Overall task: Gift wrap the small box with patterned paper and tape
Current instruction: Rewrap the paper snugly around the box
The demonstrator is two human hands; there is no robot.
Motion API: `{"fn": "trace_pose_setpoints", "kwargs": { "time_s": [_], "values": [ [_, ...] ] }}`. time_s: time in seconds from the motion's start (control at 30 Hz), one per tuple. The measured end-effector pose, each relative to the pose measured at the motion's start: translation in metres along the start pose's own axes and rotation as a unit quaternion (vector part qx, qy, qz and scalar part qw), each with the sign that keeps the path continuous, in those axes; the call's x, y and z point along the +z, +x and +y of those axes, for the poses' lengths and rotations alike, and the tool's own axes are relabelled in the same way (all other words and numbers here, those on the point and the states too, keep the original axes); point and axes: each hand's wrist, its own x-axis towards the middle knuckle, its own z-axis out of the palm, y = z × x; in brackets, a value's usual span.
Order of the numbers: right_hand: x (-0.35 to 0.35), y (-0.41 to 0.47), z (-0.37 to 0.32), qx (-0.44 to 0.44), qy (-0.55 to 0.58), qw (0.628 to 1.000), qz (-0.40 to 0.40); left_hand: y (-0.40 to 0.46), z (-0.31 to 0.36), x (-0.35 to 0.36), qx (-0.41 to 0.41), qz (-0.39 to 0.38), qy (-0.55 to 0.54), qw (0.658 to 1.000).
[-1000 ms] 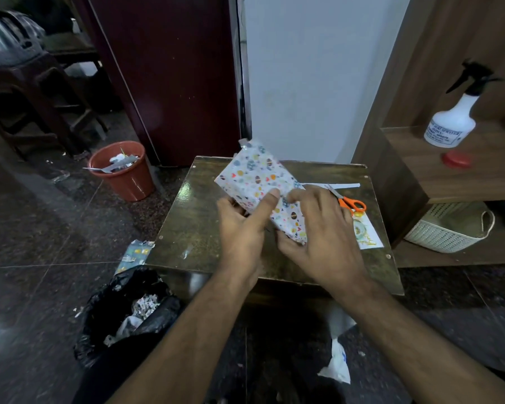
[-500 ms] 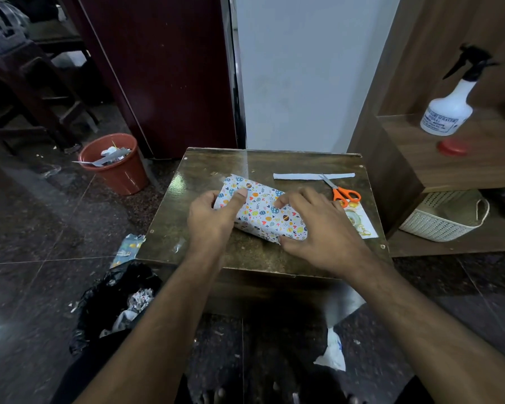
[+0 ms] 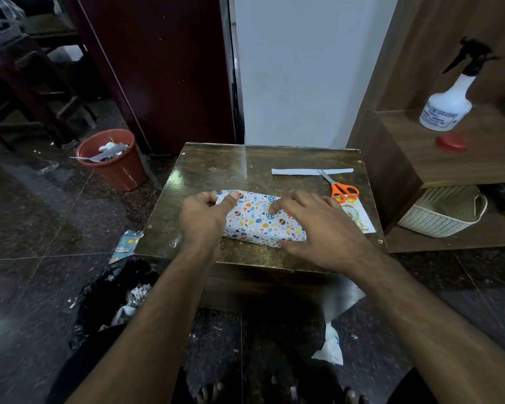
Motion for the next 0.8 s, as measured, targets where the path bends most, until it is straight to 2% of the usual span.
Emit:
{"fn": "trace_pose_setpoints", "kwargs": {
  "time_s": [0.53, 0.57, 0.63, 0.7, 0.73, 0.77, 0.8],
  "values": [
    [-0.002, 0.001, 0.004, 0.011, 0.015, 1.0, -0.017, -0.002, 0.003, 0.005, -0.044, 0.012, -0.018, 0.999],
    [-0.002, 0.001, 0.003, 0.01, 0.015, 1.0, -0.018, -0.003, 0.003, 0.006, -0.026, 0.022, 0.007, 0.999],
    [-0.003, 0.002, 0.003, 0.008, 0.016, 1.0, -0.02, -0.008, 0.004, 0.008, 0.051, 0.071, 0.157, 0.984],
    [-0.003, 0.002, 0.004, 0.009, 0.017, 1.0, -0.023, -0.018, 0.009, 0.011, 0.177, 0.128, 0.323, 0.921],
    [-0.003, 0.002, 0.004, 0.01, 0.016, 0.999, -0.026, -0.024, 0.015, 0.013, 0.245, 0.132, 0.365, 0.888],
    [-0.002, 0.003, 0.004, 0.011, 0.017, 0.999, -0.026, -0.028, 0.018, 0.016, 0.302, 0.103, 0.38, 0.868],
    [-0.001, 0.003, 0.004, 0.012, 0.019, 0.999, -0.026, -0.03, 0.02, 0.021, 0.347, 0.044, 0.369, 0.861]
  ]
}}
